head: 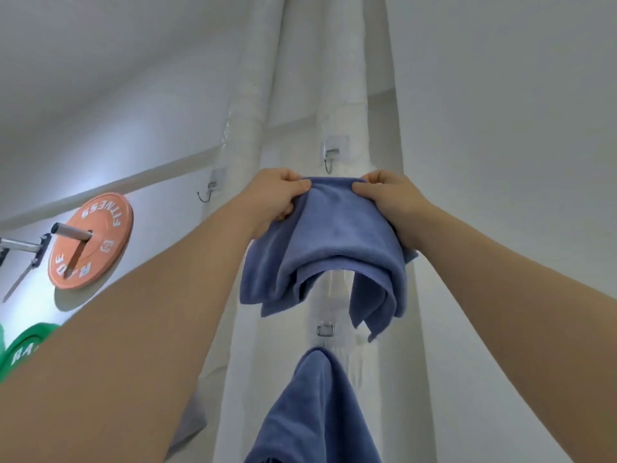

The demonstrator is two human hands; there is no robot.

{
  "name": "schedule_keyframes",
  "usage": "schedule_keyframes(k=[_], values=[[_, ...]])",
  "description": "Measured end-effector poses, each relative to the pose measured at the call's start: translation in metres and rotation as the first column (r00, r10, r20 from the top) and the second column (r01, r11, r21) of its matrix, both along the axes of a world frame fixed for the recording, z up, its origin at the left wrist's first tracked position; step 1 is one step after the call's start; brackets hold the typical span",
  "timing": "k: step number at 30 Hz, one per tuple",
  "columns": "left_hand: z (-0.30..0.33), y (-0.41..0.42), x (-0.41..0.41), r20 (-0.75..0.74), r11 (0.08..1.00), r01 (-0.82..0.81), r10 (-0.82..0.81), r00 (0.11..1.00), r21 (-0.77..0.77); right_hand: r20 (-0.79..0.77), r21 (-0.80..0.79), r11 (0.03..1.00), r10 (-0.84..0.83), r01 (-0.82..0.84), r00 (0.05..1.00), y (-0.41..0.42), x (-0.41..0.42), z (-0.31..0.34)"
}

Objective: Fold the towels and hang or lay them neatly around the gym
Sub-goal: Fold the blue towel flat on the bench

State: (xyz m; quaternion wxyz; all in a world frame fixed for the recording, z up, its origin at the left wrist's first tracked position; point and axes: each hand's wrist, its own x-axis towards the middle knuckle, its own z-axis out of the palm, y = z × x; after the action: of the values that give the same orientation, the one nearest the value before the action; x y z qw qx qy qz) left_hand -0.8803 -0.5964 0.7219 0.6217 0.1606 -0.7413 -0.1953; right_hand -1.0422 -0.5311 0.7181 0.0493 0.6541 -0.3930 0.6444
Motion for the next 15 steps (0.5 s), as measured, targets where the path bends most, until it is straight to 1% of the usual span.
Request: schedule_keyframes(k=[5,9,11,12,13,14,15], values=[[0.044,-0.037,-0.025,-0.184,0.978,-0.127,0.096,0.978,-0.166,-0.017,-0.226,0.967,-0.126,0.119,0.992,-0.041,-0.010,0.051],[0.079,-0.058,-0.035,-0.282,0.947,-0.235,0.169,0.944,-0.218,-0.059,-0.341,0.916,-0.246,0.212,0.967,-0.062,-0.005,0.089],[0.090,-0.065,-0.039,-0.311,0.940,-0.269,0.196,0.930,-0.212,-0.067,-0.366,0.897,-0.291,0.248,0.954,-0.067,0.001,0.102],[0.093,-0.068,-0.043,-0.306,0.941,-0.280,0.214,0.928,-0.191,-0.071,-0.362,0.880,-0.355,0.308,0.932,-0.069,0.002,0.106],[0.096,-0.073,-0.046,-0.297,0.945,-0.283,0.227,0.928,-0.162,-0.080,-0.358,0.841,-0.461,0.406,0.884,-0.072,0.000,0.106],[0.095,-0.076,-0.051,-0.298,0.947,-0.293,0.244,0.923,-0.130,-0.094,-0.341,0.781,-0.583,0.524,0.807,-0.076,-0.001,0.103],[0.099,-0.079,-0.055,-0.288,0.938,-0.329,0.287,0.914,-0.109,-0.127,-0.329,0.705,-0.692,0.628,0.711,-0.078,-0.001,0.100]])
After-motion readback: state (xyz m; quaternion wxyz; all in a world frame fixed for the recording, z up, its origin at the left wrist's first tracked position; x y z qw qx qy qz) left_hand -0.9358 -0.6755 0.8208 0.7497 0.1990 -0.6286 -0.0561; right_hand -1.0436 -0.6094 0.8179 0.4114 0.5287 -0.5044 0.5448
